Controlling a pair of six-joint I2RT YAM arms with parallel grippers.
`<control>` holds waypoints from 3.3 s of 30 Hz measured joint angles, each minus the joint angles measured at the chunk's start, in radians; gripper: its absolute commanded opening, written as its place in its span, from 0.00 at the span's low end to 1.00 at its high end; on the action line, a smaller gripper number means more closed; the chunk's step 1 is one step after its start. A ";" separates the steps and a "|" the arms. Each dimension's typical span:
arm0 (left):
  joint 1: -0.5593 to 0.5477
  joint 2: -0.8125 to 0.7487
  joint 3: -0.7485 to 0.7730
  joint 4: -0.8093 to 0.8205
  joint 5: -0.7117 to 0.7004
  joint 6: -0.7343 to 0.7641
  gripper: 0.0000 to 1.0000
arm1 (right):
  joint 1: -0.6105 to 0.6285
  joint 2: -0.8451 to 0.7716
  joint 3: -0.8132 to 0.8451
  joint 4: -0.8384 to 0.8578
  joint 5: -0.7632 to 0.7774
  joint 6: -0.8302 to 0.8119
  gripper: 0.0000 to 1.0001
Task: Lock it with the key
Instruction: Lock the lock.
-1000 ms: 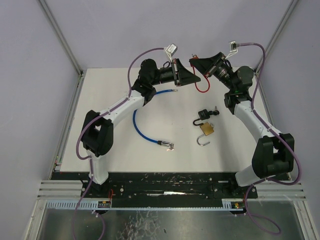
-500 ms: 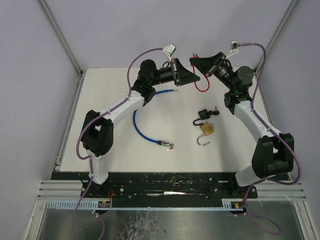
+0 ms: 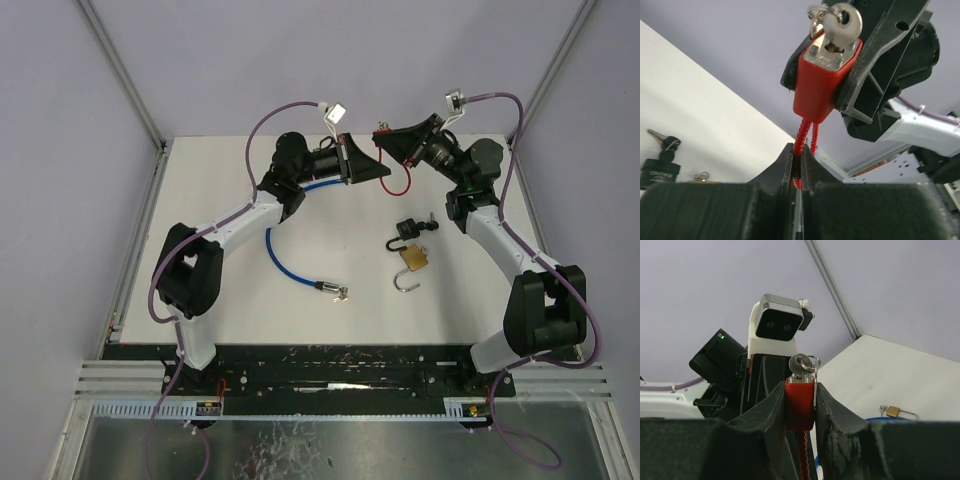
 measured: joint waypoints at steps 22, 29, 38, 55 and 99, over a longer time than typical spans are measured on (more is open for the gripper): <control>0.016 -0.200 -0.200 -0.143 0.002 0.541 0.00 | 0.016 -0.002 -0.008 0.020 -0.257 -0.126 0.41; 0.055 -0.227 -0.212 -0.145 -0.053 0.607 0.00 | 0.017 -0.002 -0.008 -0.024 -0.328 -0.122 0.65; 0.059 -0.262 -0.251 -0.194 -0.111 0.682 0.00 | 0.000 -0.003 -0.008 -0.055 -0.396 -0.142 0.88; -0.044 -0.280 -0.211 -0.637 -0.376 0.991 0.00 | -0.089 -0.037 0.409 -1.119 -0.355 -0.830 0.68; -0.152 -0.229 -0.157 -0.792 -0.546 1.170 0.00 | 0.031 0.008 0.312 -1.235 -0.090 -0.735 0.30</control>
